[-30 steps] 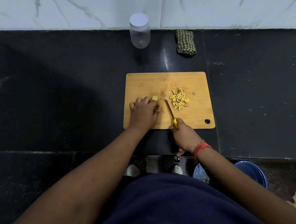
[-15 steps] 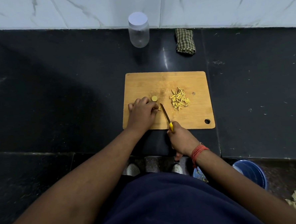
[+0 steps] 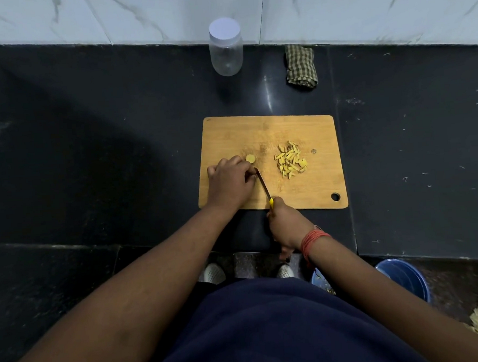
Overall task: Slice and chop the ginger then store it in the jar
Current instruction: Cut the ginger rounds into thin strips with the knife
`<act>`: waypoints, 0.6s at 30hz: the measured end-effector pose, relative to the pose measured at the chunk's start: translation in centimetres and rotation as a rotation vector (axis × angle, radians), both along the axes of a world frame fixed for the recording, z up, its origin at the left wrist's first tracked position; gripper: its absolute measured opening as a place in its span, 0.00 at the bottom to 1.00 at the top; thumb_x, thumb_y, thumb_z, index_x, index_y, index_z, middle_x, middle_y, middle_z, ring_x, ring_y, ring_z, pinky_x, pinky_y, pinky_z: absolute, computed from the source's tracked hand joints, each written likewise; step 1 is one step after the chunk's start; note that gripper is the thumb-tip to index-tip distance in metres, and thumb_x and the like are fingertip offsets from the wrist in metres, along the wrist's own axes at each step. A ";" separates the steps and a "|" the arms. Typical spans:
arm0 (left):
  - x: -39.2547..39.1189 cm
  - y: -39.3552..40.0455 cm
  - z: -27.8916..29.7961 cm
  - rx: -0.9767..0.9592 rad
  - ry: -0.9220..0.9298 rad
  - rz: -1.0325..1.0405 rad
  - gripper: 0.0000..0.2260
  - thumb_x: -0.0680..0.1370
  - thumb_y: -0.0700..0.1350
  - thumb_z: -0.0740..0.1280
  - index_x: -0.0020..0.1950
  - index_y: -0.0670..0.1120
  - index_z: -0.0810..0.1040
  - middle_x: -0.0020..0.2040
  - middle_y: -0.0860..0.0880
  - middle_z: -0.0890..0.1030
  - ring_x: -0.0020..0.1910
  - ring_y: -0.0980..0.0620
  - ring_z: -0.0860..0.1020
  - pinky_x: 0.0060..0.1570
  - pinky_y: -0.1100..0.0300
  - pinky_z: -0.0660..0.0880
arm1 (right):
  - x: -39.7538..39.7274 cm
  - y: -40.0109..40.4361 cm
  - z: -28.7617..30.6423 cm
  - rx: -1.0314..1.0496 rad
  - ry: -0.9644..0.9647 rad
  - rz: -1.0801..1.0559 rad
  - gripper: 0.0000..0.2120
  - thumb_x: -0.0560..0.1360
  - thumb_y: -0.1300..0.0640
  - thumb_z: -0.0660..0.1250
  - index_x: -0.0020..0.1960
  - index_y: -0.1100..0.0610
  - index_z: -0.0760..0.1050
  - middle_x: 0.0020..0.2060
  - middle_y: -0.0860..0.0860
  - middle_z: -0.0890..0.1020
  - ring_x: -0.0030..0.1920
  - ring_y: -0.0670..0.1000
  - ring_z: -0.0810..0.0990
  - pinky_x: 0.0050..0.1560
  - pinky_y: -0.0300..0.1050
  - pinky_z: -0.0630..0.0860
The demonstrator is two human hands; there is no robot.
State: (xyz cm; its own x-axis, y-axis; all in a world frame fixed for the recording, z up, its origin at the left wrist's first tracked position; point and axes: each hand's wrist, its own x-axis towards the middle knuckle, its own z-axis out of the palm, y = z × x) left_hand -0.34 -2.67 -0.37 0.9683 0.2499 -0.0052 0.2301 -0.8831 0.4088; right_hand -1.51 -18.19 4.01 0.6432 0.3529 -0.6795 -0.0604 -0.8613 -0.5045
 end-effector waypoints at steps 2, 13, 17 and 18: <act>-0.1 0.0 0.1 0.009 -0.011 0.003 0.07 0.78 0.52 0.67 0.53 0.54 0.82 0.53 0.56 0.78 0.55 0.51 0.74 0.53 0.51 0.63 | -0.3 -0.4 -0.4 -0.039 -0.042 0.050 0.19 0.80 0.65 0.53 0.70 0.61 0.58 0.40 0.55 0.74 0.36 0.54 0.73 0.34 0.45 0.69; -0.5 -0.2 -0.6 0.006 -0.047 0.007 0.05 0.78 0.52 0.68 0.52 0.54 0.81 0.52 0.56 0.78 0.55 0.51 0.73 0.53 0.52 0.62 | -1.8 -3.3 0.2 -0.054 -0.101 0.108 0.06 0.82 0.62 0.53 0.58 0.59 0.62 0.39 0.55 0.74 0.39 0.55 0.73 0.34 0.45 0.63; -0.8 -0.1 -1.0 -0.055 -0.069 0.015 0.05 0.79 0.49 0.67 0.53 0.53 0.81 0.52 0.55 0.78 0.55 0.50 0.73 0.55 0.51 0.63 | -1.2 -2.8 0.6 0.009 -0.106 0.079 0.16 0.83 0.59 0.53 0.69 0.60 0.60 0.38 0.55 0.74 0.38 0.56 0.75 0.39 0.53 0.74; -0.8 0.0 -1.1 -0.077 -0.078 0.018 0.06 0.80 0.49 0.66 0.53 0.52 0.81 0.52 0.54 0.78 0.55 0.50 0.73 0.56 0.51 0.63 | -1.1 -2.6 0.6 0.005 -0.093 0.081 0.16 0.83 0.59 0.53 0.70 0.60 0.60 0.41 0.57 0.76 0.39 0.56 0.74 0.39 0.52 0.73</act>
